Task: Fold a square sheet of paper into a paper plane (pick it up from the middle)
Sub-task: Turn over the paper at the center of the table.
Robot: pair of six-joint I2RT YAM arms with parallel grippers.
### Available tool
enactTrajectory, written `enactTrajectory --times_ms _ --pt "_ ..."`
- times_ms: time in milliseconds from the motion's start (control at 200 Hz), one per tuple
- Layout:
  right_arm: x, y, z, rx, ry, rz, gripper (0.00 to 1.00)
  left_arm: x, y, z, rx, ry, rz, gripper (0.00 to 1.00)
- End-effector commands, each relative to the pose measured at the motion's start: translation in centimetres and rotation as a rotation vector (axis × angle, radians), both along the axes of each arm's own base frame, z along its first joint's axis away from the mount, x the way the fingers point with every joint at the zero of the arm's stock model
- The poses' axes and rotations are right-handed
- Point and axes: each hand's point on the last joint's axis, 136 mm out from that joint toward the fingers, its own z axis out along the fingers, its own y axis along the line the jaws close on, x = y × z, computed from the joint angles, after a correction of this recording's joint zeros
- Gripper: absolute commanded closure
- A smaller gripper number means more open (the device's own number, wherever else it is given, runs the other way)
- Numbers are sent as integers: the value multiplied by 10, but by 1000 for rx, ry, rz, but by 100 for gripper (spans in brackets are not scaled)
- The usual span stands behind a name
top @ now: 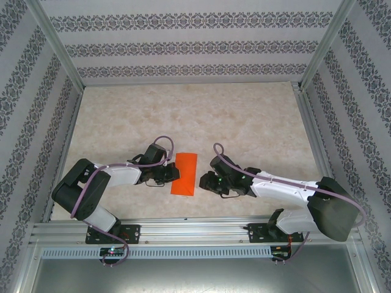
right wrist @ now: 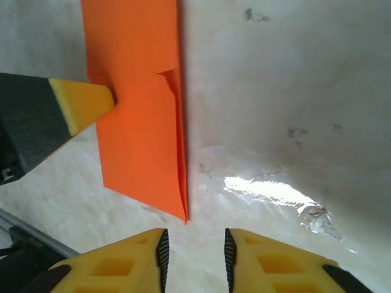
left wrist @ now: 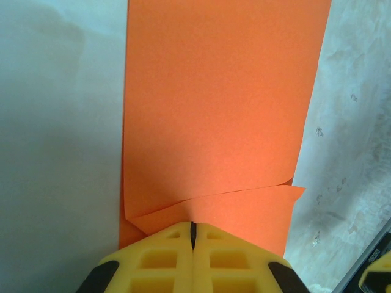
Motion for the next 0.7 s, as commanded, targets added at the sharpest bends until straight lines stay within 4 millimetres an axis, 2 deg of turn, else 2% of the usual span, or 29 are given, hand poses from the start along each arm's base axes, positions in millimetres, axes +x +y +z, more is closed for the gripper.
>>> enactTrajectory --times_ms 0,100,440,694 --pt "12 10 6 34 -60 8 67 -22 15 -19 73 85 7 96" --pt "14 15 2 30 -58 7 64 -21 12 -17 63 79 4 96" --pt "21 53 -12 87 -25 58 65 -18 12 -8 66 61 -4 95" --pt "23 55 -34 54 21 25 65 -21 12 -12 71 74 -10 95"
